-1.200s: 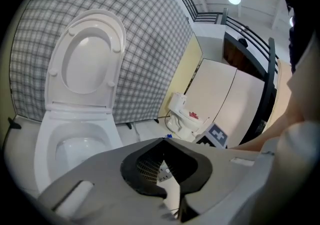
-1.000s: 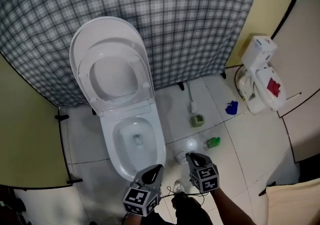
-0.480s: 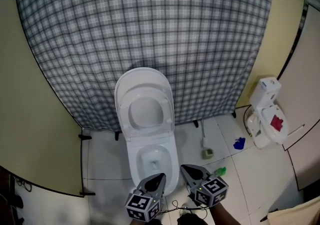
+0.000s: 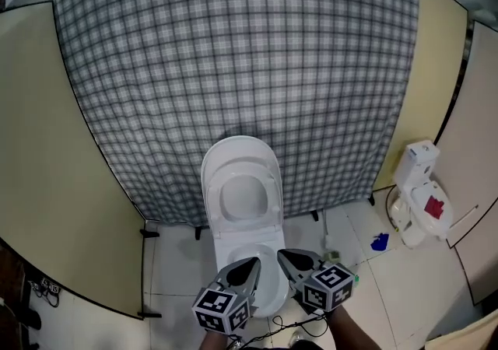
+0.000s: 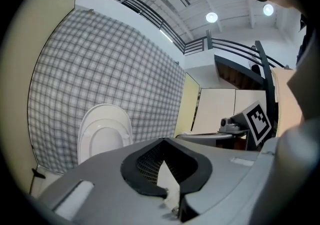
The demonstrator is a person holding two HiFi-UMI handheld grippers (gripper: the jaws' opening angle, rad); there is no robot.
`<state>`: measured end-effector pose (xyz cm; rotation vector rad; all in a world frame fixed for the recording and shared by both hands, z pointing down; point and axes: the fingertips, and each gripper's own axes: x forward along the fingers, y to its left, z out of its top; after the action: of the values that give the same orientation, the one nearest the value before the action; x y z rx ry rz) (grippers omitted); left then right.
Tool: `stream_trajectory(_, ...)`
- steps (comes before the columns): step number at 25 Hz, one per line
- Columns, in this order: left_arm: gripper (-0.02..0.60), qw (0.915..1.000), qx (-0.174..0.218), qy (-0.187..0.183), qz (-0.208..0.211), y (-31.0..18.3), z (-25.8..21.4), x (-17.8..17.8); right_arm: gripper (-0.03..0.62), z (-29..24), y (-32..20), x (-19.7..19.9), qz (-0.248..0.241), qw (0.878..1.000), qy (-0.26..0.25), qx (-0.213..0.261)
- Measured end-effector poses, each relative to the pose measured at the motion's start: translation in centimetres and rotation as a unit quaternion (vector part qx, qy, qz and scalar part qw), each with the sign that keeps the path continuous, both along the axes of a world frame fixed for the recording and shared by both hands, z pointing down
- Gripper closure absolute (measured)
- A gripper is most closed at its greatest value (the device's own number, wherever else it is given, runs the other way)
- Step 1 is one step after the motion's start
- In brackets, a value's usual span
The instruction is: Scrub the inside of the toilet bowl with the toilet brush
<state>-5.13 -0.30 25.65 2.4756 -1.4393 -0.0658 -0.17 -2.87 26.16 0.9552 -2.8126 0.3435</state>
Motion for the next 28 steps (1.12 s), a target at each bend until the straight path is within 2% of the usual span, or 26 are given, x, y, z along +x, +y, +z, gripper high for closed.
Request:
stream_trajectory(6, 0.592, 0.9995, 0.027, 0.009, -0.015, 0.4, 2.8, 0.8, 0.586, 2.8, 0.6, 0.5, -0.027, 0.999, 0.014, 0.027)
stream_trajectory(10, 0.592, 0.9987, 0.042, 0.012, -0.027, 3.6, 5.0, 2.3, 0.586, 4.8, 3.8, 2.4, -0.038, 0.998, 0.02, 0.054)
stream_trajectory(12, 0.593, 0.9973, 0.054, 0.012, -0.05, 4.8, 4.0, 1.5, 0.586, 3.8, 4.9, 1.8, -0.06, 0.996, 0.022, 0.066)
stream_trajectory(14, 0.592, 0.997, 0.054, 0.011, -0.055, 4.8, 2.2, 1.0, 0.586, 2.1, 5.0, 1.4, -0.067, 0.995, 0.021, 0.066)
stream_trajectory(17, 0.592, 0.999, 0.039, -0.003, -0.02, 2.6, -0.7, 1.1, 0.586, -0.8, 3.4, 1.6, -0.034, 0.998, 0.009, 0.055)
stream_trajectory(19, 0.592, 0.9992, 0.036, -0.009, -0.015, 1.5, -1.8, 0.8, 0.586, -1.9, 2.5, 1.4, -0.029, 0.998, 0.004, 0.053)
stream_trajectory(22, 0.592, 0.9983, 0.044, -0.003, -0.039, 3.1, 0.3, 0.4, 0.586, -0.2, 3.8, 1.2, -0.052, 0.997, 0.009, 0.063)
stream_trajectory(24, 0.592, 0.9962, 0.07, 0.011, -0.05, 4.3, 2.1, 0.2, 0.586, 1.2, 4.9, 1.0, -0.062, 0.994, 0.025, 0.092)
stream_trajectory(26, 0.592, 0.995, 0.088, 0.016, -0.044, 5.6, 2.9, -1.1, 0.586, 1.8, 6.2, -0.3, -0.055, 0.992, 0.031, 0.111)
stream_trajectory(28, 0.592, 0.996, 0.083, 0.007, -0.032, 6.6, 2.0, -3.4, 0.586, 1.0, 7.2, -2.5, -0.043, 0.993, 0.027, 0.108)
